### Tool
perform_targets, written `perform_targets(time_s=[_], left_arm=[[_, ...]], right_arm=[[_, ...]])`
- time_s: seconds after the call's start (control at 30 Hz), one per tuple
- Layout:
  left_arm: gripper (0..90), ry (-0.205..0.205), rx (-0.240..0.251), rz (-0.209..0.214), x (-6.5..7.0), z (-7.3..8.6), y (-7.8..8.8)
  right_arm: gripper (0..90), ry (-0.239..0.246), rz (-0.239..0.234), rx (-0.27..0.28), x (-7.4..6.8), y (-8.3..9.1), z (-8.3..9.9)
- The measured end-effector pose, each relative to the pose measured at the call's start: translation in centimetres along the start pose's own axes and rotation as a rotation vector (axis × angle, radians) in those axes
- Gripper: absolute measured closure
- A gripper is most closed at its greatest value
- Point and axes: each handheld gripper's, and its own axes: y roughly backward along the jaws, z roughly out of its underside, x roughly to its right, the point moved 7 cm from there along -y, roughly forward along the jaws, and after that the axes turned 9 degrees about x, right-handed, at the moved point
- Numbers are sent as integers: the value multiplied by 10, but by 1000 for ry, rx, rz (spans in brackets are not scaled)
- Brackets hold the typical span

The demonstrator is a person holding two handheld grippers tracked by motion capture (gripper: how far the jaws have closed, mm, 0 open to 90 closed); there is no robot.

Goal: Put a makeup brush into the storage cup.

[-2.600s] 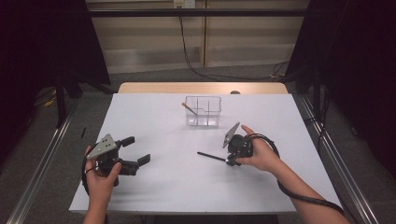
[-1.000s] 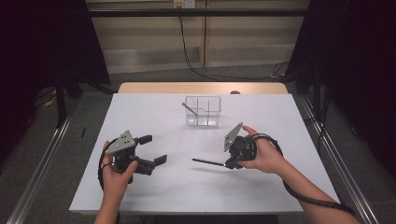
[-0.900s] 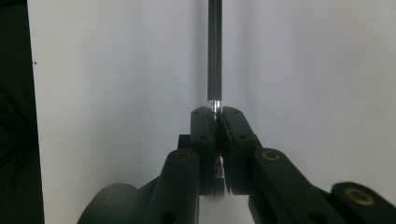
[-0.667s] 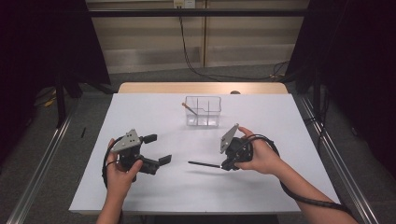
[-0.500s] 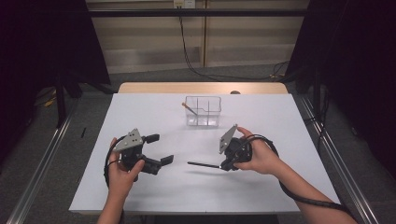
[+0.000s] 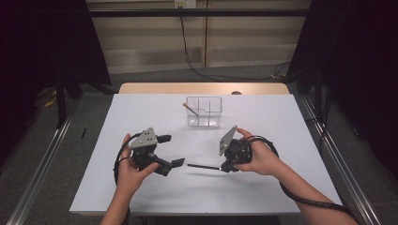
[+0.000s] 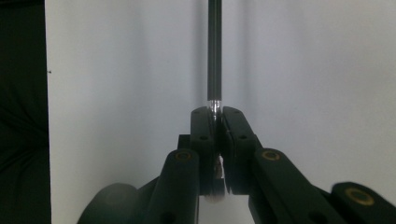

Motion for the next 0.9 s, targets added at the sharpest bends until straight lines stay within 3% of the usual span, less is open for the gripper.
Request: perform_targets(time_s=[0.27, 0.47, 0.63, 0.9], left_arm=[[2, -46, -89, 43, 8, -2, -13], [1, -55, -163, 85, 14, -3, -19], [1, -80, -258, 88, 16, -1, -24], [2, -75, -327, 100, 16, 0, -32]], right_arm=[[842, 11, 2, 8, -2, 2, -3], [842, 6, 5, 7, -2, 4, -3], [842, 9, 3, 15, -2, 5, -4], [842, 16, 1, 23, -2, 6, -6]])
